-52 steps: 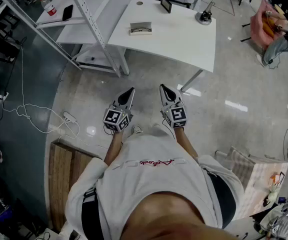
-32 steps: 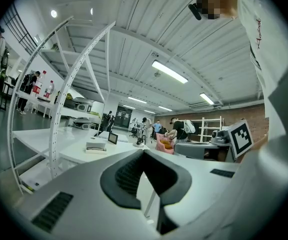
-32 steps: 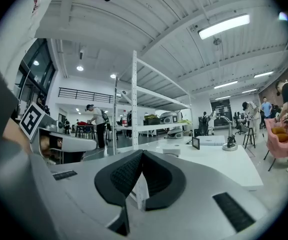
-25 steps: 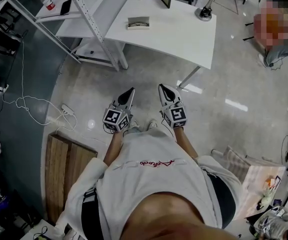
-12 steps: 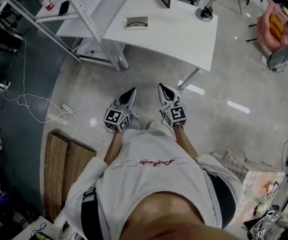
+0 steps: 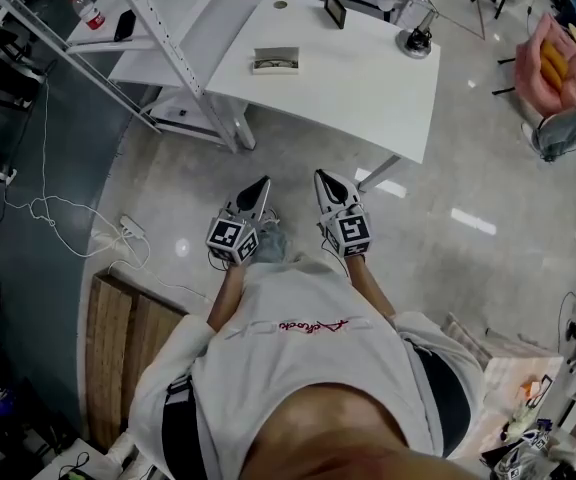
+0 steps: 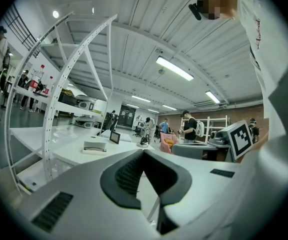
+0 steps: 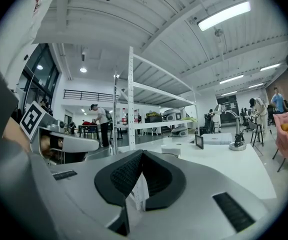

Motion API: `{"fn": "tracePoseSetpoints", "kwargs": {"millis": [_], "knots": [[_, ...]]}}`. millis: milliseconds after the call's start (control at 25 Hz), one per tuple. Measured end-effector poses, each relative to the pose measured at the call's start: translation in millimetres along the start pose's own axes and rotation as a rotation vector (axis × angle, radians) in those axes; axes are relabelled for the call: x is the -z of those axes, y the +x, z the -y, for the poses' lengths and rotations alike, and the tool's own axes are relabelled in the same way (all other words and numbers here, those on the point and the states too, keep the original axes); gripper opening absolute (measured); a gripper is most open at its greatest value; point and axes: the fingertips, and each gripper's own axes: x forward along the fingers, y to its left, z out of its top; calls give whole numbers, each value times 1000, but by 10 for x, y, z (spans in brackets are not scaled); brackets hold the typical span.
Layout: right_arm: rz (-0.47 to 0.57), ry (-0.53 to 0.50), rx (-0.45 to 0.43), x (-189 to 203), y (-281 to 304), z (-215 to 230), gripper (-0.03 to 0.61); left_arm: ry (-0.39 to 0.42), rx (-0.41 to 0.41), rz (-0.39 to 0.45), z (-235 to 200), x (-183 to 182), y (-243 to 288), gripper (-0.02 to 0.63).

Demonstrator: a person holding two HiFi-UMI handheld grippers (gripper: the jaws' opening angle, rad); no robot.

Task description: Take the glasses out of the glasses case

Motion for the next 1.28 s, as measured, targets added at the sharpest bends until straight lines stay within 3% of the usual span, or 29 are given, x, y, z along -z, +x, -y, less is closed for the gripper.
{"fn": "tracePoseSetpoints", "kwargs": {"millis": [440, 920, 1280], "knots": [[1, -35, 19, -215, 892, 241, 18, 1, 30, 26, -755, -350, 523, 0], [-20, -67, 23, -335, 1685, 153, 18, -32, 55, 38, -1544, -561, 726, 0], [-44, -64, 77, -294, 1932, 219, 18, -39, 109, 19, -1800, -554, 913, 0]]}}
